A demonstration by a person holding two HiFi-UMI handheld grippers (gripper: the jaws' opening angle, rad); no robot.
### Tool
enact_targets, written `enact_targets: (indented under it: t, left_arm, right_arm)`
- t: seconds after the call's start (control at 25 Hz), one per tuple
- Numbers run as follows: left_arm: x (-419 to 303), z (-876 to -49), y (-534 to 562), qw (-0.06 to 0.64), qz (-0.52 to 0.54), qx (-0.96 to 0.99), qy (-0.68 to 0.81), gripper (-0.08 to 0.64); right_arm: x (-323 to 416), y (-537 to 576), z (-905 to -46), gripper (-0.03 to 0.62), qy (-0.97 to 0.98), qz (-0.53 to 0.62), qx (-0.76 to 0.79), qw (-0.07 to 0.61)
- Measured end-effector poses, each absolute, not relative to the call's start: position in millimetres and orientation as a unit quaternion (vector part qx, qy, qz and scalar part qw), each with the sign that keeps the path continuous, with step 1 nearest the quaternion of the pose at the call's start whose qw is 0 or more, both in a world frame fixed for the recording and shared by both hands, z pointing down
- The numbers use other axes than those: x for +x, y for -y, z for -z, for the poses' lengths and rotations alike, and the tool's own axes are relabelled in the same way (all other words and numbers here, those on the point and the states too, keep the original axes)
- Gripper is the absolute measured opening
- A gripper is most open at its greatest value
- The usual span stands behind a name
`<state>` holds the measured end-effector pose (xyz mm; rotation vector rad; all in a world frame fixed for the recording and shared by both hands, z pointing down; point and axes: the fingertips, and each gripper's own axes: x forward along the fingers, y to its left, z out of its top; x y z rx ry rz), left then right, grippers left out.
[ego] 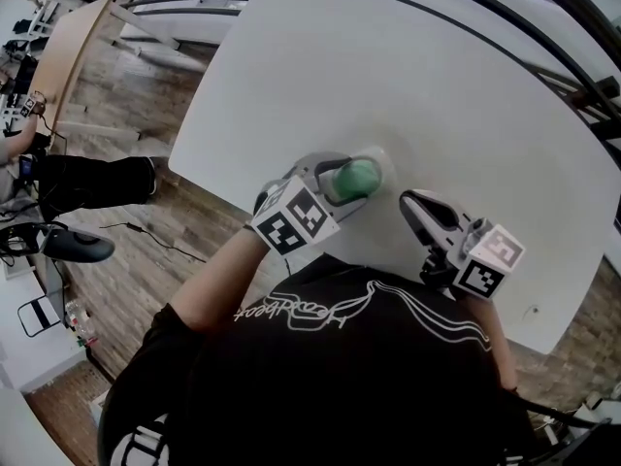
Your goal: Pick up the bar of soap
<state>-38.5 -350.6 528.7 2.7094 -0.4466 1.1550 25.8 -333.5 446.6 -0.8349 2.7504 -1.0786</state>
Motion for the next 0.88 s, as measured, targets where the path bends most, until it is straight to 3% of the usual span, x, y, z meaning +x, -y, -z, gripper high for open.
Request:
enact_targets:
  t: [0.88]
  left_arm:
    - [-34.1,-532.2,360.8,0.116,-0.371,0.911,0.135,0.262]
  right_arm:
    - [28.5,332.1,-452.9,0.018,-0.89,0.361,-0.277,0.039]
